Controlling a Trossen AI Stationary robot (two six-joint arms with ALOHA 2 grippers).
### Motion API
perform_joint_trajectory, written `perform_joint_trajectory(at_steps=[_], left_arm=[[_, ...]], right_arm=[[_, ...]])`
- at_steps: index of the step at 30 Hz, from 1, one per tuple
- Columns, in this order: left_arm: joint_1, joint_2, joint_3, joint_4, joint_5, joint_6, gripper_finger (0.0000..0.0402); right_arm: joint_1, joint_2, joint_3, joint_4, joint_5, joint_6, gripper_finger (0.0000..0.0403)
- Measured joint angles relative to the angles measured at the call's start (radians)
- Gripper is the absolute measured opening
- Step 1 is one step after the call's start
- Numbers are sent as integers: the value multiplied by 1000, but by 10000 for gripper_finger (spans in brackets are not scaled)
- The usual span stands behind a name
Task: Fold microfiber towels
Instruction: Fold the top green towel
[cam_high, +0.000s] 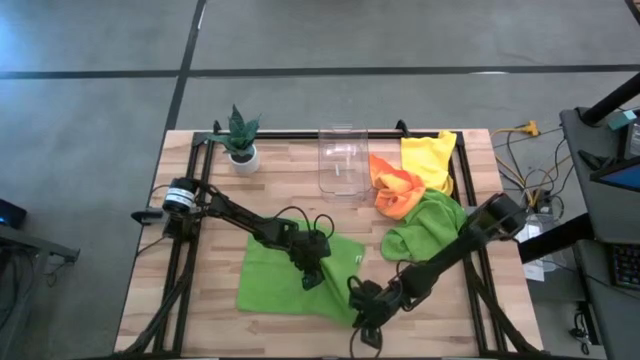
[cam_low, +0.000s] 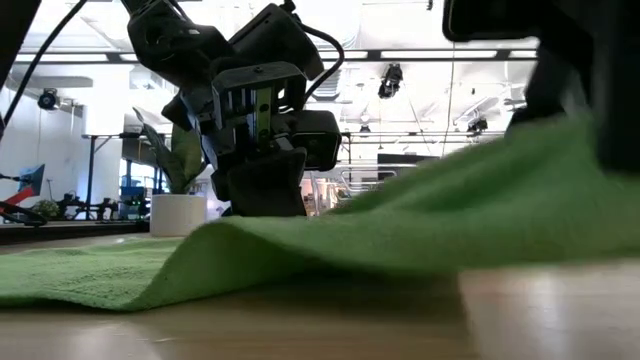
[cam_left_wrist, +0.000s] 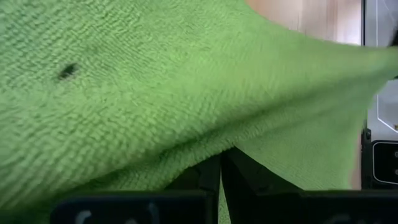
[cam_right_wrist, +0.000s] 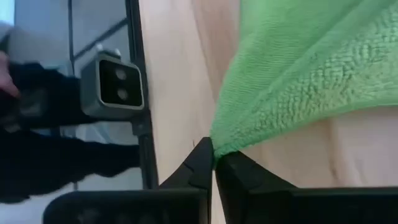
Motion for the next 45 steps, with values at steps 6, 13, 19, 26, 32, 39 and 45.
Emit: perform_joint_trajectory(at_steps=[6,13,19,26,32,39,45], left_arm=[[1,0,0,3,8,0,0],[1,0,-1,6,15,0,0],[1,0,0,12,21,0,0],[1,0,0,13,35,1,0],[3,0,0,16,39,0,0],[5,0,0,18,43,0,0],[5,-2,0,17,50,2,0]], right_arm=[[-12,-91,-3,-126,-1,108,9],[3,-188,-4,-281,-7,205,9],[13,-248,-4,-325,8,234,17],[21,-292,-2,-409,101,248,87],[-29,-274,-3,-434,347,113,143],[-215,-148,-30,-434,325,79,127],[-332,-35,-31,-394,193,37,96]])
